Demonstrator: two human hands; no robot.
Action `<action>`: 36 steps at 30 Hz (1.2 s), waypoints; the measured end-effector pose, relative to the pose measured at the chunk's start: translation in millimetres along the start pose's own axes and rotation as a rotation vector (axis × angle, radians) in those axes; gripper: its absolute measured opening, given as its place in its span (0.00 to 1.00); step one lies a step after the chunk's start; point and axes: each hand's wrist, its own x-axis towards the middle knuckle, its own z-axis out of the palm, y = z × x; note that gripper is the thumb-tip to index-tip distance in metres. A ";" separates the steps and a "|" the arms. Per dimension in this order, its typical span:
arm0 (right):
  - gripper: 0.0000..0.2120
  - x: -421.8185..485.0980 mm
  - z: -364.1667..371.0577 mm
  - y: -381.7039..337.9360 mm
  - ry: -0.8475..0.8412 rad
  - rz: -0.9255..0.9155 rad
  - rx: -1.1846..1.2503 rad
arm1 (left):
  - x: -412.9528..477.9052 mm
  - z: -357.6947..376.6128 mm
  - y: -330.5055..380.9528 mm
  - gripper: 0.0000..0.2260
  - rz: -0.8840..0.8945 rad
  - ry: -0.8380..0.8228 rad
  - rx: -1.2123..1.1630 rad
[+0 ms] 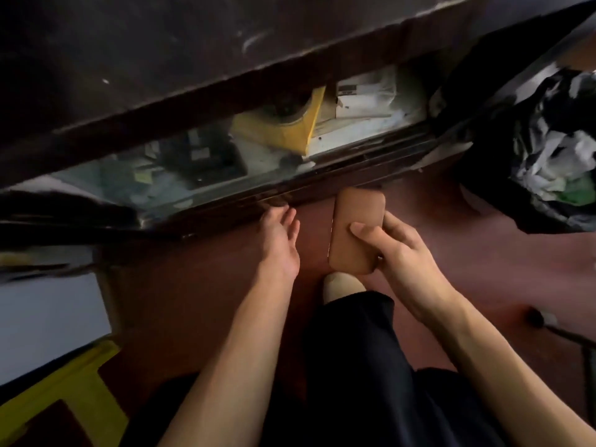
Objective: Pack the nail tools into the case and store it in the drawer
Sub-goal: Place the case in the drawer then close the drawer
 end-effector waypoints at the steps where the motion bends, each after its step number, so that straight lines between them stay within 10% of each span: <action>1: 0.14 7.6 -2.0 8.6 -0.015 -0.021 0.001 | 7.4 1.8 -2.7 0.08 0.015 -0.013 -0.036; 23: 0.18 3.2 -10.0 55.2 0.059 -0.272 -0.116 | 14.7 -21.4 -21.1 0.09 0.108 -0.092 -0.359; 36: 0.38 -41.0 -45.3 28.9 0.190 -0.369 -0.282 | -22.4 -61.4 -67.4 0.10 0.049 -0.010 -0.341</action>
